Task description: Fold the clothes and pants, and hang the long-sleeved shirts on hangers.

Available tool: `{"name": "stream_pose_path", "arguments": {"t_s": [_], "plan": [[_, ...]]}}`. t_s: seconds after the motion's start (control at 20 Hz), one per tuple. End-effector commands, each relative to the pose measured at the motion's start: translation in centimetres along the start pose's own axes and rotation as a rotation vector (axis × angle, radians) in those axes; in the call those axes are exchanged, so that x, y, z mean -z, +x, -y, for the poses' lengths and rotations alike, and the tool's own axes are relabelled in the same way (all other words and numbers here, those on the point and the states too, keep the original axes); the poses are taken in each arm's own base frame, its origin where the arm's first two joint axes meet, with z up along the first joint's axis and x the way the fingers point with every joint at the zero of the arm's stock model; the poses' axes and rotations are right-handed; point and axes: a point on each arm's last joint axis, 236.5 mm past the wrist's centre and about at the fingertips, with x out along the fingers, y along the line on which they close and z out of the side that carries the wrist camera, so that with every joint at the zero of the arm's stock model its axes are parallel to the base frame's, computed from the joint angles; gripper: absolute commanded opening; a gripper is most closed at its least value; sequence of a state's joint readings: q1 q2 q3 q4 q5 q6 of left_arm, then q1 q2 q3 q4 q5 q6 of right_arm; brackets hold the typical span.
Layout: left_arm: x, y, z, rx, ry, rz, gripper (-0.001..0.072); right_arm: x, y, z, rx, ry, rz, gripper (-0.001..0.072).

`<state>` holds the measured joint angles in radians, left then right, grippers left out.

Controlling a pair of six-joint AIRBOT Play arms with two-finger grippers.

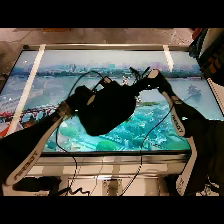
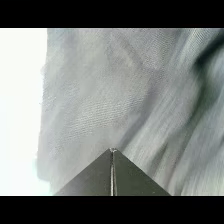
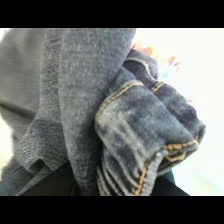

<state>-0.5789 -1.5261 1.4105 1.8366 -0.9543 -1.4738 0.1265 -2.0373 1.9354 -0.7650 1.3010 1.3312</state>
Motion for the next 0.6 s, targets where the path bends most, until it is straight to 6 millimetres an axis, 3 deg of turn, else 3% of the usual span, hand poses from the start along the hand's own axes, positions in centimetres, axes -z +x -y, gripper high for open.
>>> {"name": "stream_pose_path", "arguments": {"t_s": [0.0,0.15,0.3,0.45,0.55], "plan": [[-2.5,-8.1,-4.0,-0.092,-0.024,0.164,0.0018,-3.4,-10.6,-0.8,0.003,0.019,0.189,0.0031],[-3.6,-15.3,-6.2,-0.136,-0.066,0.307,0.0018,-3.9,-21.7,-0.6,0.046,0.093,0.359,0.0032],[-3.7,-21.1,-7.5,-0.167,-0.094,0.419,0.0018,-2.8,-33.1,-0.6,0.114,0.17,0.573,0.0032],[-3.3,-25.5,-8.4,-0.19,-0.115,0.503,0.0018,0.2,-43.8,-0.2,0.205,0.267,0.804,0.0032],[-3.0,-27.7,-8.8,-0.201,-0.129,0.547,0.0018,3.4,-50.9,0.9,0.318,0.341,0.974,0.0032]]}}
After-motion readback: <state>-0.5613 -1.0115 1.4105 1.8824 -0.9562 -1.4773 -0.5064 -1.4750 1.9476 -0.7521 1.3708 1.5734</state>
